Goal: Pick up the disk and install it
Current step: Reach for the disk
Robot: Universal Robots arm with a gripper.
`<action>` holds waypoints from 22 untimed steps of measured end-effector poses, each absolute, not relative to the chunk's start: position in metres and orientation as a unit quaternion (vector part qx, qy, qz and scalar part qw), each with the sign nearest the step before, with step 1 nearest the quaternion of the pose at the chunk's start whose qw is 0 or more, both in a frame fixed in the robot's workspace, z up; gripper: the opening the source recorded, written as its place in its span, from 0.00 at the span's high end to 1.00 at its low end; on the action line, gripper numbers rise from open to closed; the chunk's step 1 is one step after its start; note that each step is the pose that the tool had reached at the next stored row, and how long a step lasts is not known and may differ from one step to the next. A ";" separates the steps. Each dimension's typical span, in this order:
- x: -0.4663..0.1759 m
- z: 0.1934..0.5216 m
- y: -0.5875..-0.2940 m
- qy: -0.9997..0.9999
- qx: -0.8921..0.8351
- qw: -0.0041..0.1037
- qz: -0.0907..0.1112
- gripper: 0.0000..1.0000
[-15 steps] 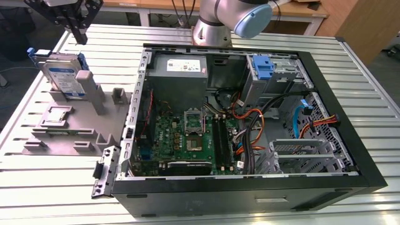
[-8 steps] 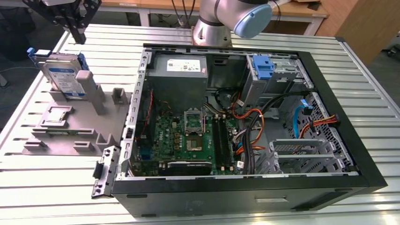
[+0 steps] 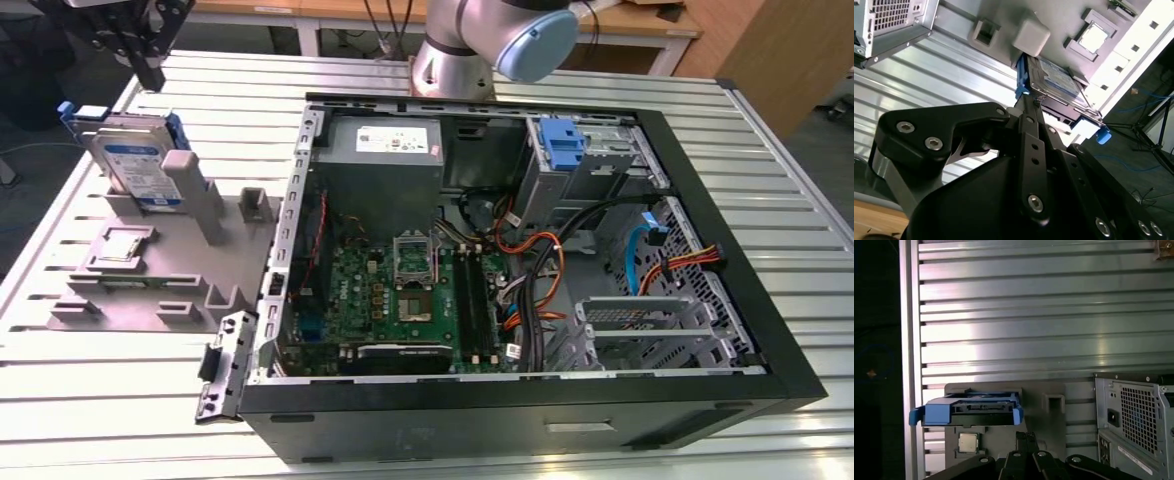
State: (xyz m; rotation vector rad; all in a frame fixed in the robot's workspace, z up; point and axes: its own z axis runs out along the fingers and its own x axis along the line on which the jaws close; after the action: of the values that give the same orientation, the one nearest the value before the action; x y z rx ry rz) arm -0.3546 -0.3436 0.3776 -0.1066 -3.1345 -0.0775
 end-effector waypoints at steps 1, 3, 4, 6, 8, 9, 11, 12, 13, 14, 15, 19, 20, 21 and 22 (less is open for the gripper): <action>-0.357 0.378 -0.343 -0.999 -0.034 0.002 -0.025 0.90; -0.358 0.377 -0.343 -0.999 -0.034 0.002 -0.025 0.90; -0.358 0.377 -0.343 -0.999 -0.034 0.002 -0.025 0.90; -0.358 0.377 -0.343 -0.999 -0.034 0.003 -0.025 0.90; -0.358 0.377 -0.343 -0.999 -0.034 0.003 -0.025 0.90; -0.359 0.377 -0.343 -0.999 -0.034 0.002 -0.025 0.90; -0.362 0.377 -0.343 -0.999 -0.034 0.003 -0.025 0.90; -0.365 0.377 -0.343 -0.999 -0.034 0.002 -0.025 0.90; -0.368 0.377 -0.343 -0.999 -0.034 0.002 -0.025 0.90; -0.371 0.377 -0.343 -0.999 -0.034 0.003 -0.025 0.90; -0.374 0.377 -0.344 -0.999 -0.034 0.002 -0.025 0.90; -0.387 0.377 -0.345 -0.999 -0.034 0.003 -0.025 0.90; -0.391 0.376 -0.345 -0.999 -0.034 0.003 -0.025 0.90; -0.395 0.376 -0.345 -0.999 -0.034 0.003 -0.025 0.90; -0.399 0.376 -0.345 -0.999 -0.034 0.003 -0.025 0.90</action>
State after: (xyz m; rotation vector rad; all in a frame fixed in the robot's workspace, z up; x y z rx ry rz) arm -0.3993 -0.3451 0.3758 -0.1064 -3.1335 -0.0774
